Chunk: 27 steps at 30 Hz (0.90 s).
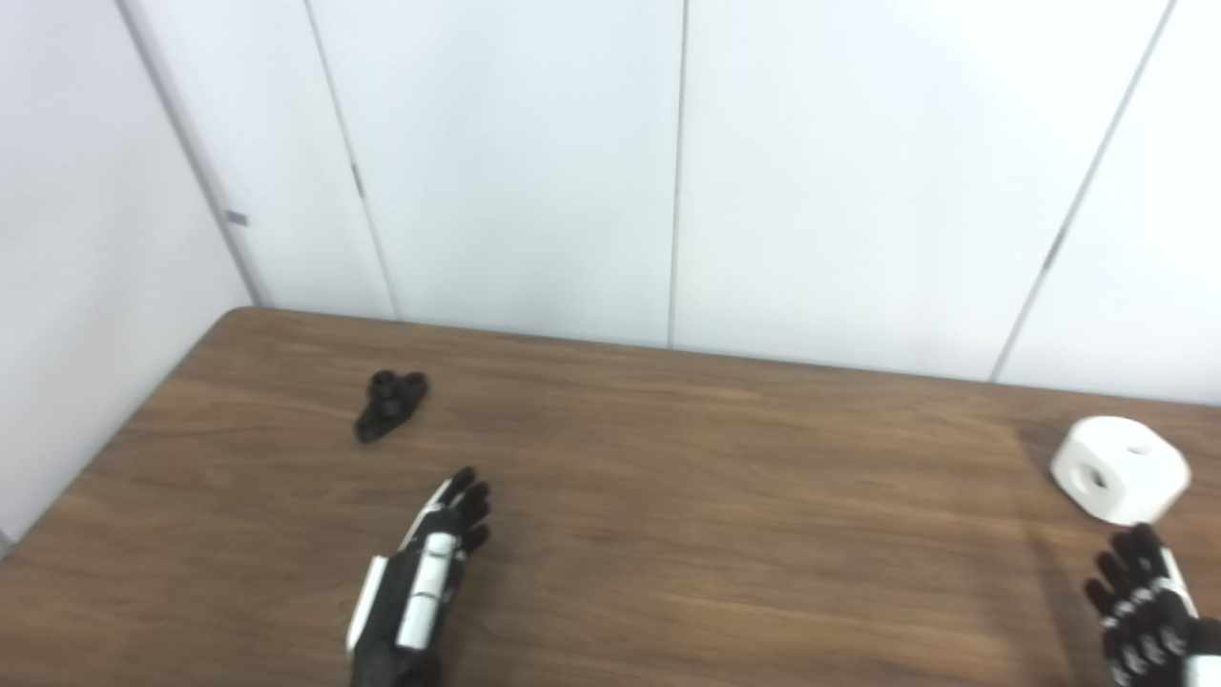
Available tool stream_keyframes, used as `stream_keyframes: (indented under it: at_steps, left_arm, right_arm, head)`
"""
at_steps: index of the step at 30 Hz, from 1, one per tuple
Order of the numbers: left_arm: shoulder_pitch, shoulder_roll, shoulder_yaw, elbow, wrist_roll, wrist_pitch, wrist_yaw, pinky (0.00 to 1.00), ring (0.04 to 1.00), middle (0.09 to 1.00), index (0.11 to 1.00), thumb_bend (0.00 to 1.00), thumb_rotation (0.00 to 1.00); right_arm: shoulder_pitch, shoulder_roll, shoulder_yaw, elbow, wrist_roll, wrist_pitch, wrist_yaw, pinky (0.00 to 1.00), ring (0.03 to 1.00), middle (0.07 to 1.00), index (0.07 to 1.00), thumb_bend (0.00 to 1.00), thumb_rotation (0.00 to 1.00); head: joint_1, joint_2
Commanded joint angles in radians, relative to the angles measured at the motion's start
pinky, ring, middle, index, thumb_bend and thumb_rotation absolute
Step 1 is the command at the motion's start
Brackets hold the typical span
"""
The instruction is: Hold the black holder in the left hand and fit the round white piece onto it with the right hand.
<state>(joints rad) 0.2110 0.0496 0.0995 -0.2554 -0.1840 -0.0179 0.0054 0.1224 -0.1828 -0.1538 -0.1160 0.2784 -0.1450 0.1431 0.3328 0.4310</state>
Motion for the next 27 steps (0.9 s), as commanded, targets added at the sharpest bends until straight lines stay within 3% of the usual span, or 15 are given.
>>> stream_keyframes:
  at_steps: [1,15,27]
  left_arm:
    - [0.036,-0.040,-0.016,0.002,0.025,-0.009,0.011,0.91,0.920,0.904,0.915,0.53,0.80]
    - [0.023,-0.037,-0.045,0.035,0.066,-0.041,0.032,0.91,0.923,0.910,0.930,0.48,0.84]
    - [0.028,-0.031,-0.060,0.018,0.088,-0.034,0.024,0.95,0.940,0.926,0.950,0.53,0.67]
  right_arm:
    - [0.031,0.017,-0.005,0.066,-0.001,-0.025,-0.004,1.00,0.988,0.990,1.000,0.59,0.94]
    - [0.021,0.019,-0.013,0.085,0.002,-0.022,0.000,1.00,0.988,0.993,1.000,0.57,0.96]
    - [0.023,0.021,-0.015,0.092,0.005,-0.030,0.006,1.00,0.996,0.995,1.000,0.57,0.97]
  head:
    - [0.004,0.003]
    - [0.004,0.002]
    - [-0.017,-0.017]
